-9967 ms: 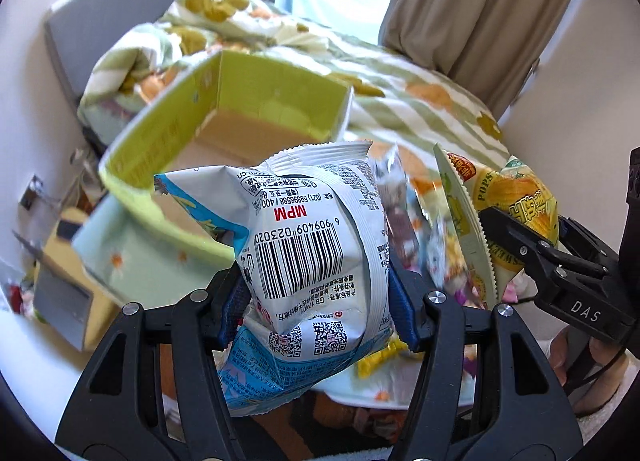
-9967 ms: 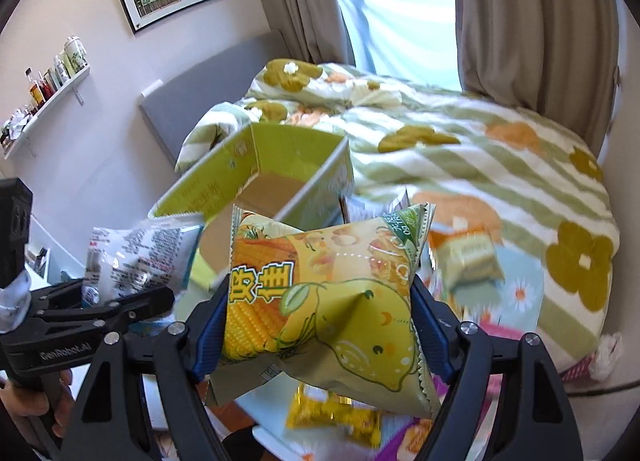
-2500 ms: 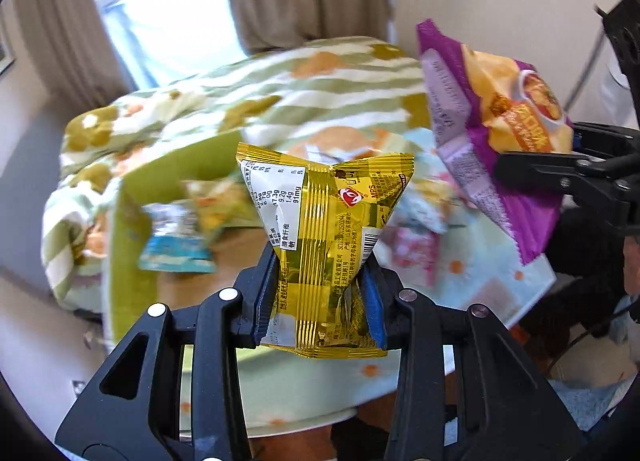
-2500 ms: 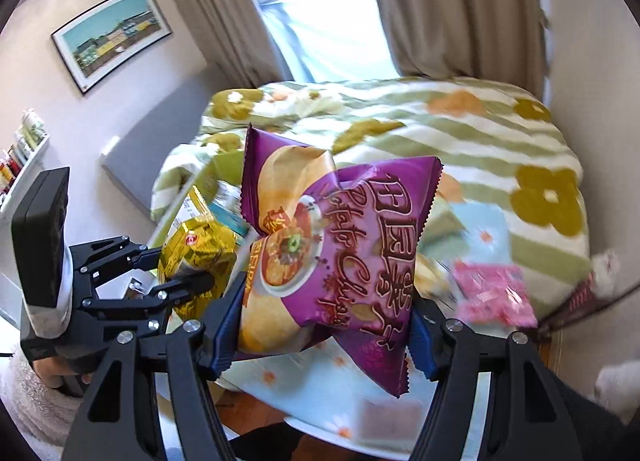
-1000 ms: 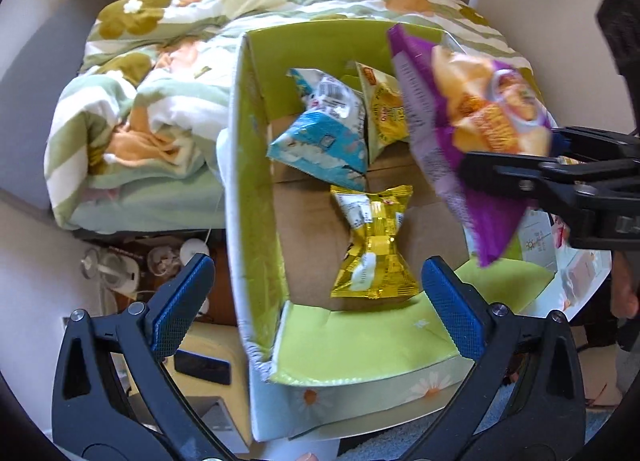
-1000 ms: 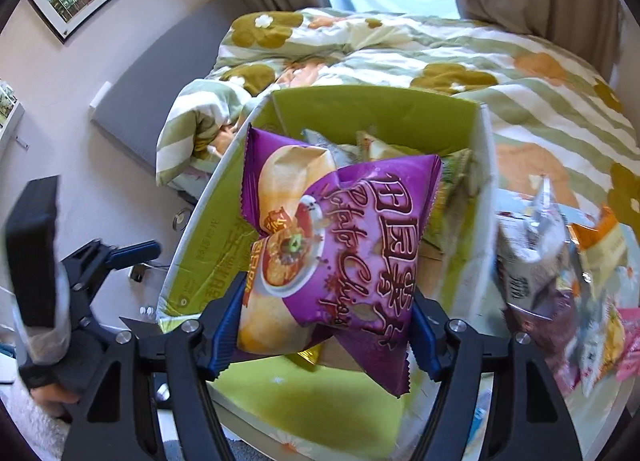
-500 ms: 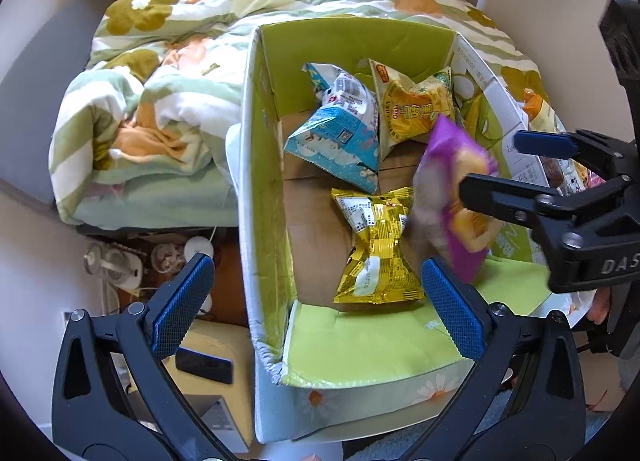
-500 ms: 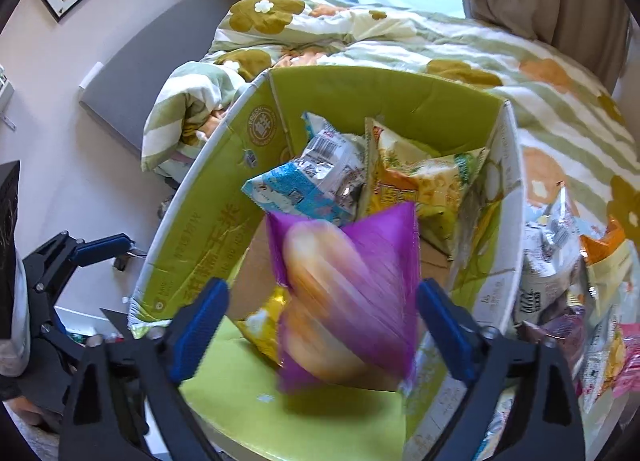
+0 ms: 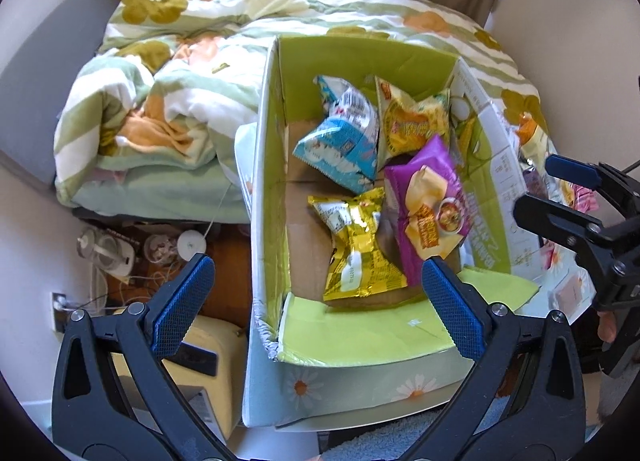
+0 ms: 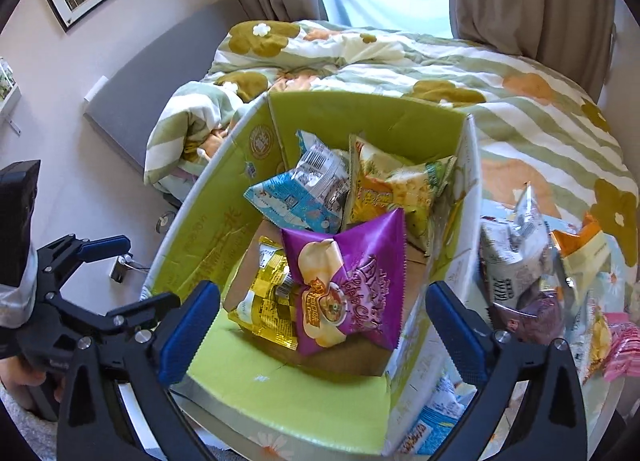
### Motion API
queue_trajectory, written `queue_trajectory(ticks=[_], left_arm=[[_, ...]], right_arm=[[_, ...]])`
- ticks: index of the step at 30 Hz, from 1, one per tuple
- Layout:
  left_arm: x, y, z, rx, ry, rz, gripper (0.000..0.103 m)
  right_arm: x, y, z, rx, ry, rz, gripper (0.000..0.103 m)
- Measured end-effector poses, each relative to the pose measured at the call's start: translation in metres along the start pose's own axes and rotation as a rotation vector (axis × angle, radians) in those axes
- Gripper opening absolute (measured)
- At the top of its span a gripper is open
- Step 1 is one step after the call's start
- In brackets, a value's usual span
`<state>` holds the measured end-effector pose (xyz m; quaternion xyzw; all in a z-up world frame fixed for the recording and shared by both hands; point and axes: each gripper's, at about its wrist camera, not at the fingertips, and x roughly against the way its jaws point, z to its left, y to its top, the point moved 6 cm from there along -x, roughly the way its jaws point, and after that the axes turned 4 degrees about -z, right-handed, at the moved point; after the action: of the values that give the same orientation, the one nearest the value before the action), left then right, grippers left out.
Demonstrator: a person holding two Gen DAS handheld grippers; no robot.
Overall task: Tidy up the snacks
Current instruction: 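Move both tools back over the remaining snack pile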
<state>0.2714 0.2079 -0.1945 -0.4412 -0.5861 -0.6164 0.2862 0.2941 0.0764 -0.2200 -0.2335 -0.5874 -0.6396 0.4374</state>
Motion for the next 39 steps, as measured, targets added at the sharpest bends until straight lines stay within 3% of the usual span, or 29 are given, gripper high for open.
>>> queue_trajectory(ticks=[9, 18, 27, 33, 39], left_arm=[[0.032, 0.016, -0.045, -0.005, -0.022, -0.079, 0.103], [0.045, 0.003, -0.146, -0.029, -0.027, -0.109, 0.103], [0.027, -0.02, -0.265, -0.097, -0.056, -0.096, 0.103], [0.0, -0.042, -0.32, -0.154, -0.092, -0.061, 0.103], [-0.039, -0.059, -0.358, -0.283, -0.094, -0.033, 0.103]], right_arm=[[0.072, -0.003, -0.036, -0.027, -0.055, -0.104, 0.103], [0.151, -0.036, -0.124, -0.079, -0.148, -0.189, 0.103], [0.187, -0.097, -0.204, -0.1, -0.163, -0.139, 0.103], [0.182, -0.142, -0.246, -0.117, -0.162, -0.065, 0.103], [0.159, -0.191, -0.261, -0.135, -0.173, 0.011, 0.103]])
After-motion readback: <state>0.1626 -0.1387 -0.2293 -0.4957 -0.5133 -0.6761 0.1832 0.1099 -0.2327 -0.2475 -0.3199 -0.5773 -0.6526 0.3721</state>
